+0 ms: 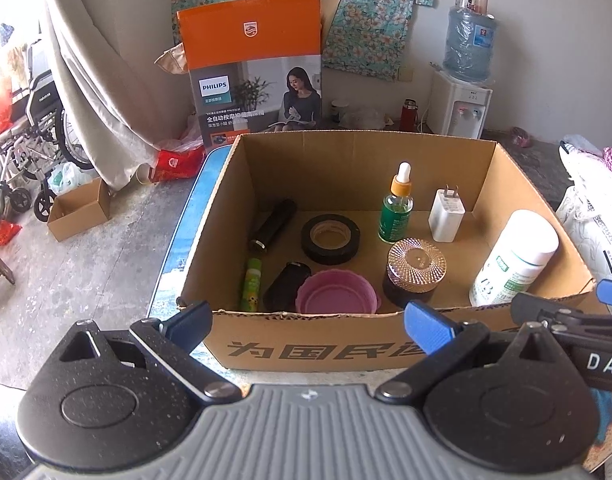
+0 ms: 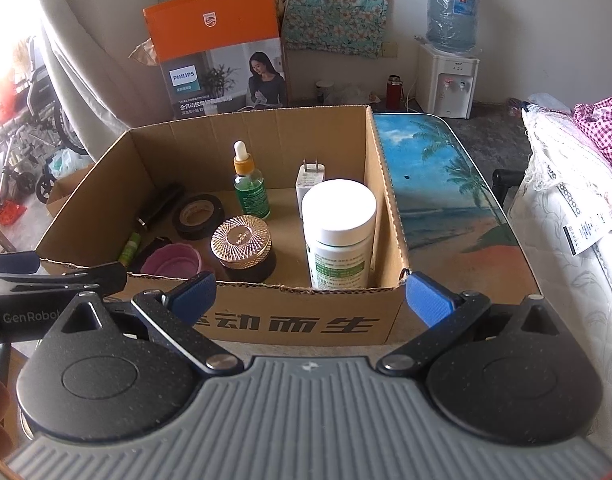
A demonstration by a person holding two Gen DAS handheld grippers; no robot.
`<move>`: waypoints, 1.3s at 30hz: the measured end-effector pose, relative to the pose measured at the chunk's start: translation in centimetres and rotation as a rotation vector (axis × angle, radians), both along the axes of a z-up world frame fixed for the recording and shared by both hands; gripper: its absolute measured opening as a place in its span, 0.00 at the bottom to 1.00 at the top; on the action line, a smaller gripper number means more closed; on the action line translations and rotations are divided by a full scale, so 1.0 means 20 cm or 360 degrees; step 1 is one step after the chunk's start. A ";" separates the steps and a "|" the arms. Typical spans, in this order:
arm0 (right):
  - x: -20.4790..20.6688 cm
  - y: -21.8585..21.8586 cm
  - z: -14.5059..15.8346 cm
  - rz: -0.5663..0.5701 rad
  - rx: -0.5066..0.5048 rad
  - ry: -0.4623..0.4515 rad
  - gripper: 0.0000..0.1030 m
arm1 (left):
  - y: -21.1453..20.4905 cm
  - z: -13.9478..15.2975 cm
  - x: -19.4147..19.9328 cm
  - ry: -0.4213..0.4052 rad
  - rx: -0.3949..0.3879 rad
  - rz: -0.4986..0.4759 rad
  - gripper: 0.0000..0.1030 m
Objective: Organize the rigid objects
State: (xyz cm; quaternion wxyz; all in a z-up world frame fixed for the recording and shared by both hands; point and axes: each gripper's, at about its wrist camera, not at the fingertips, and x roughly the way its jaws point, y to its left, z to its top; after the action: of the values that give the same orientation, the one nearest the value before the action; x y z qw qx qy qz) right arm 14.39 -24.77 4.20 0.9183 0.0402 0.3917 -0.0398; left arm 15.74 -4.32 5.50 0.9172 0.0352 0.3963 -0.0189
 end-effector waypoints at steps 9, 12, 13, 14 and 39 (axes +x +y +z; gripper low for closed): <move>-0.01 0.00 0.00 -0.0007 -0.0007 0.0007 0.99 | 0.00 0.00 0.00 0.0002 0.0012 -0.0004 1.00; -0.01 0.00 -0.01 -0.0010 -0.0007 0.0009 0.99 | 0.00 0.00 0.00 0.0004 0.0012 -0.0004 1.00; -0.01 0.00 -0.01 -0.0010 -0.0009 0.0010 0.99 | 0.00 0.00 0.00 0.0005 0.0012 -0.0005 1.00; -0.01 0.00 -0.01 -0.0011 -0.0007 0.0011 0.99 | 0.00 0.00 0.00 0.0006 0.0011 -0.0008 1.00; -0.03 -0.02 -0.01 -0.0022 0.0002 0.0023 0.99 | 0.00 0.00 0.00 0.0017 0.0006 -0.0017 0.98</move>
State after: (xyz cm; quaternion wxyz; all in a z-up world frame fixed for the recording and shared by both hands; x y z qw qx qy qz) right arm 13.87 -25.08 4.01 0.9152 0.0434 0.3980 -0.0462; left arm 15.68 -4.35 5.58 0.9150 0.0389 0.4009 -0.0232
